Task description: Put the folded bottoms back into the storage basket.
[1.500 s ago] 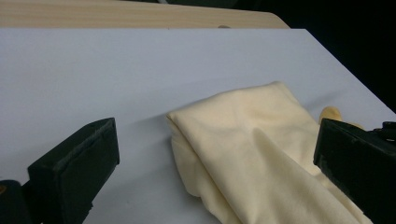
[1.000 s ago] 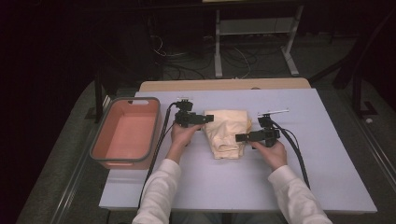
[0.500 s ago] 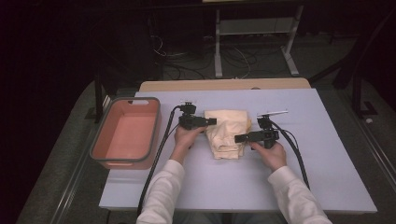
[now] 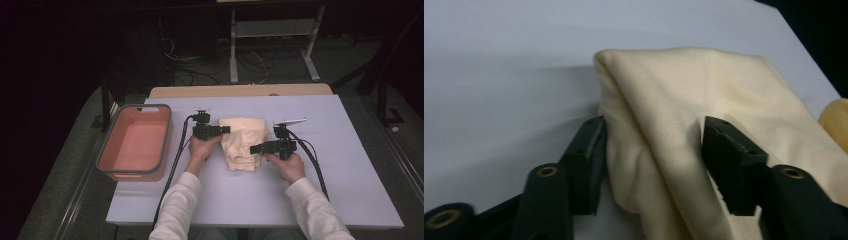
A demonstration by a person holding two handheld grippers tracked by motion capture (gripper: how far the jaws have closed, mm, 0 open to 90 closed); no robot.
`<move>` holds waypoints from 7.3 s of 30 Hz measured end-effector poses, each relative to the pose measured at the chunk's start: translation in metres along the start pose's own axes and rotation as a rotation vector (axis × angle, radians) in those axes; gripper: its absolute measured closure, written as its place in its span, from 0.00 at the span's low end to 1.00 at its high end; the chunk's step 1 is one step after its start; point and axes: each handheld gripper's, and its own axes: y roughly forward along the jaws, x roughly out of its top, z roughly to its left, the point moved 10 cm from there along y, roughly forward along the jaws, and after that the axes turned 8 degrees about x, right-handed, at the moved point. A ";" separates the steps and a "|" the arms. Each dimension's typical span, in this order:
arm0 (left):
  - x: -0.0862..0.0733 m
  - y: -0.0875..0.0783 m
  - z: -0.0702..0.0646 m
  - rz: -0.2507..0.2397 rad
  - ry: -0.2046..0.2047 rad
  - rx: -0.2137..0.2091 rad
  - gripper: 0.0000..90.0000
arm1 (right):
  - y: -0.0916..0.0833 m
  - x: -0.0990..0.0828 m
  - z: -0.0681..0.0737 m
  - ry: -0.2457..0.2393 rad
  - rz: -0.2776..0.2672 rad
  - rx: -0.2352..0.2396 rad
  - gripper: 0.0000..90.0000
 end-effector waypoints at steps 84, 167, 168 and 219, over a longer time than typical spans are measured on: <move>0.075 -0.099 -0.017 -0.235 -0.026 -0.010 0.79 | -0.021 0.051 0.097 -0.189 -0.083 0.058 0.72; 0.124 -0.247 0.048 -0.386 0.025 0.074 0.79 | 0.028 0.083 0.243 -0.353 -0.098 0.142 0.71; 0.123 -0.250 0.051 -0.387 0.023 0.078 0.79 | 0.031 0.083 0.246 -0.353 -0.096 0.145 0.71; 0.100 -0.296 0.133 -0.441 -0.034 0.148 0.79 | 0.112 0.070 0.297 -0.412 -0.038 0.195 0.71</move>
